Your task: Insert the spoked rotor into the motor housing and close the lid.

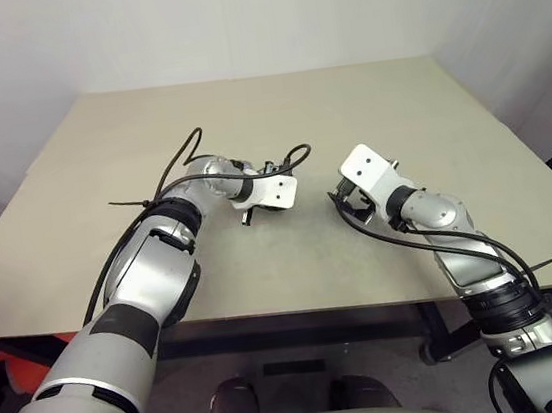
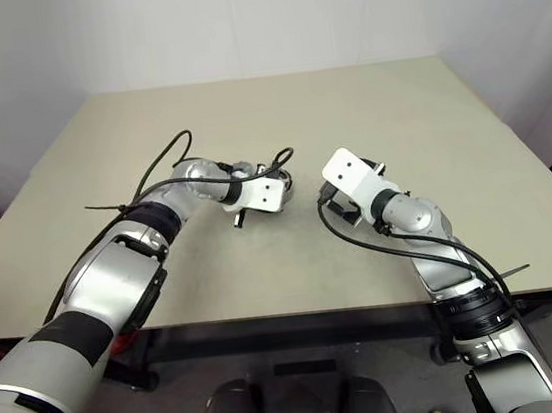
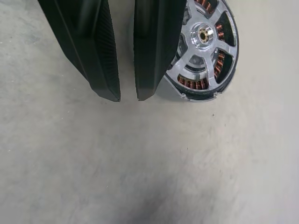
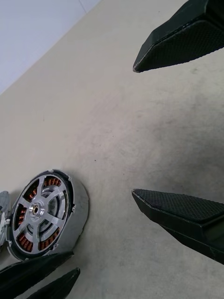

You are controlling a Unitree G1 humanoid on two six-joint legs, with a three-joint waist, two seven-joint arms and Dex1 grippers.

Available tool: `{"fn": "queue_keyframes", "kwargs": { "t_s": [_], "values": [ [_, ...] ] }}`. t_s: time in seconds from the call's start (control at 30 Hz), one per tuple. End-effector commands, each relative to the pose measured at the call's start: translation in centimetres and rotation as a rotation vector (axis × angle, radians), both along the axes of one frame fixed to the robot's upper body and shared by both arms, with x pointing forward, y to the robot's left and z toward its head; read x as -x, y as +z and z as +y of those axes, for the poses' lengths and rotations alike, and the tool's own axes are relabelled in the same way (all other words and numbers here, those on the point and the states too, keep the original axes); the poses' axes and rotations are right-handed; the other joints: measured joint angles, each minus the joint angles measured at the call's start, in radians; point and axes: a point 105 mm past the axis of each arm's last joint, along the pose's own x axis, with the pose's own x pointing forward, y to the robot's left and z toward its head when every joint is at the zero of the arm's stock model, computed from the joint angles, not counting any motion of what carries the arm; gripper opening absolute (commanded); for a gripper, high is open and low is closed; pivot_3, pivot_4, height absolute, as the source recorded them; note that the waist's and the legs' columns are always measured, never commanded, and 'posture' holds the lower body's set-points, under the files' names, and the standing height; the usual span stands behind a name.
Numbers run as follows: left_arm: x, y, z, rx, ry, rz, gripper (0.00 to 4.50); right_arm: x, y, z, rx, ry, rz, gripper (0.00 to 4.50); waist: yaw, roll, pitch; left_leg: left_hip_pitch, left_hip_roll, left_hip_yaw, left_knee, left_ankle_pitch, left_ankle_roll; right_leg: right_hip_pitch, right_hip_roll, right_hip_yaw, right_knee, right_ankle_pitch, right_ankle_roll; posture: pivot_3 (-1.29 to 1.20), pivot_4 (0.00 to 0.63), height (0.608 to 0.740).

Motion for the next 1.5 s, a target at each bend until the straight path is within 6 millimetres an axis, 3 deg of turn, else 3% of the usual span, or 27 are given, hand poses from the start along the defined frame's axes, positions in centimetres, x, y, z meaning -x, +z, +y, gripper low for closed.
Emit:
{"fn": "queue_keyframes", "kwargs": {
  "t_s": [0.03,0.07,0.17,0.3,0.97,1.17,1.27,1.5],
  "values": [
    [-1.2,1.8,0.2,-0.001,0.024,-0.102,0.62,-0.4,2.0,-0.3,-0.007,-0.005,-0.072,4.50,0.000,0.000,0.000,0.000,0.000,0.000,0.000,0.000,0.000,0.000,0.000,0.000,0.000,0.000,0.000,0.00,0.000,0.740],
    [-1.3,1.9,0.3,0.002,0.036,-0.109,0.62,-0.4,2.0,-0.3,-0.006,-0.005,-0.071,4.50,0.000,0.000,0.000,0.000,0.000,0.000,0.000,0.000,0.000,0.000,0.000,0.000,0.000,0.000,0.000,0.00,0.000,0.740],
    [-2.6,2.0,1.2,0.004,0.132,-0.159,1.17,-0.4,1.8,-0.2,-0.006,0.000,-0.066,4.50,0.000,0.000,0.000,0.000,-0.001,0.000,0.000,0.001,-0.001,0.000,-0.001,0.000,0.001,0.000,0.000,0.00,0.000,0.740],
    [-3.4,2.0,2.0,-0.006,0.202,-0.202,2.53,-0.5,1.8,0.1,-0.005,0.005,-0.065,4.50,0.000,0.000,0.000,0.000,-0.001,0.000,0.000,0.001,-0.001,0.000,-0.001,0.000,0.001,0.000,0.000,0.00,0.000,0.740],
    [-2.6,-0.9,1.7,-0.058,0.223,-0.119,2.53,-0.4,1.5,0.3,-0.009,0.007,-0.065,4.50,0.001,0.000,0.000,0.000,-0.001,0.000,0.000,0.001,-0.001,0.000,-0.001,0.000,0.001,0.000,0.000,0.00,0.000,0.740],
    [-2.4,-1.6,2.0,-0.076,0.226,-0.103,1.05,-0.3,1.4,0.2,-0.011,0.000,-0.067,4.50,0.003,0.000,0.000,0.002,-0.002,0.000,0.000,0.001,-0.001,0.003,-0.002,0.000,0.001,0.000,0.001,0.00,0.000,0.740],
    [-2.4,-1.7,2.3,-0.084,0.229,-0.103,1.05,-0.4,1.4,0.2,-0.011,0.000,-0.068,4.50,0.004,0.000,0.000,0.007,-0.002,0.000,0.000,0.001,-0.001,0.006,-0.003,0.000,0.001,-0.004,0.008,0.00,0.000,0.740],
    [-2.3,-1.9,2.5,-0.087,0.228,-0.094,1.05,-0.5,1.6,0.2,-0.011,0.001,-0.074,4.50,0.004,0.000,0.000,0.007,-0.002,-0.002,0.000,0.002,-0.001,0.006,-0.003,0.000,0.001,-0.004,0.008,0.00,0.000,0.740]
  ]
}}
